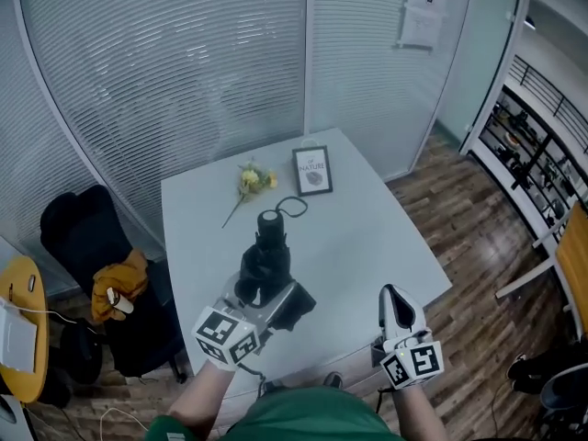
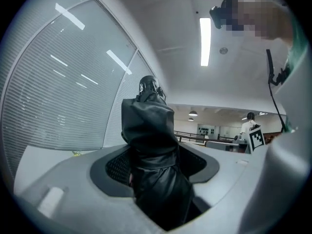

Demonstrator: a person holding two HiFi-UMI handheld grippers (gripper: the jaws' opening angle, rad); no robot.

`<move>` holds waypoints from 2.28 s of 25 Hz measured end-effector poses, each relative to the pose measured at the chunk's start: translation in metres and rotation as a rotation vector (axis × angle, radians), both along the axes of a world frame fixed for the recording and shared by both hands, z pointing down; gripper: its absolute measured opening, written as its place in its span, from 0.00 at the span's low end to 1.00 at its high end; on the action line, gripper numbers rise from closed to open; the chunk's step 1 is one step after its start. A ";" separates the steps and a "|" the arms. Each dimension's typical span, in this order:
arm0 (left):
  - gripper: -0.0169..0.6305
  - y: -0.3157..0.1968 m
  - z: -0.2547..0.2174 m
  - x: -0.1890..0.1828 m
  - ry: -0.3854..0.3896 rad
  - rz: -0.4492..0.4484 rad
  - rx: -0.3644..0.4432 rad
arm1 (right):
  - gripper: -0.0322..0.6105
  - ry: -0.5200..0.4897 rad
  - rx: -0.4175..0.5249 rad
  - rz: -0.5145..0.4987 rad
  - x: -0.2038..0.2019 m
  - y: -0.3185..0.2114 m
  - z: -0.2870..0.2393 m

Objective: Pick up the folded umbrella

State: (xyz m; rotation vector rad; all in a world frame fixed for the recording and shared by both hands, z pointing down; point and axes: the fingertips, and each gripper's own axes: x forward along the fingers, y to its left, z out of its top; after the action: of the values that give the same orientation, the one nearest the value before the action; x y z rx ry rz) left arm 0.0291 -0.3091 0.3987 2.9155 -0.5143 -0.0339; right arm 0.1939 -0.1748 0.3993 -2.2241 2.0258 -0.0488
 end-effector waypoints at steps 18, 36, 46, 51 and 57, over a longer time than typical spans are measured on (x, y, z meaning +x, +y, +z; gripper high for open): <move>0.48 0.007 -0.058 -0.014 0.104 -0.022 0.075 | 0.05 0.057 0.033 0.029 0.002 0.005 -0.019; 0.48 0.003 -0.038 -0.037 0.149 -0.070 -0.038 | 0.05 0.067 0.032 0.042 0.003 0.022 -0.018; 0.48 -0.005 -0.021 -0.042 0.165 -0.071 -0.148 | 0.05 0.042 0.013 0.045 0.012 0.025 -0.014; 0.48 -0.004 -0.011 -0.046 0.141 -0.065 -0.170 | 0.05 0.030 0.006 0.048 0.008 0.024 -0.013; 0.48 -0.003 -0.009 -0.050 0.134 -0.064 -0.177 | 0.05 0.036 0.004 0.043 0.005 0.023 -0.012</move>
State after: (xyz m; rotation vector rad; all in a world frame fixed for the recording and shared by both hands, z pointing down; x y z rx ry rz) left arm -0.0204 -0.3125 0.3895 2.7013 -0.5577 -0.1815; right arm 0.1985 -0.1522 0.3870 -2.2815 1.9925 -0.0005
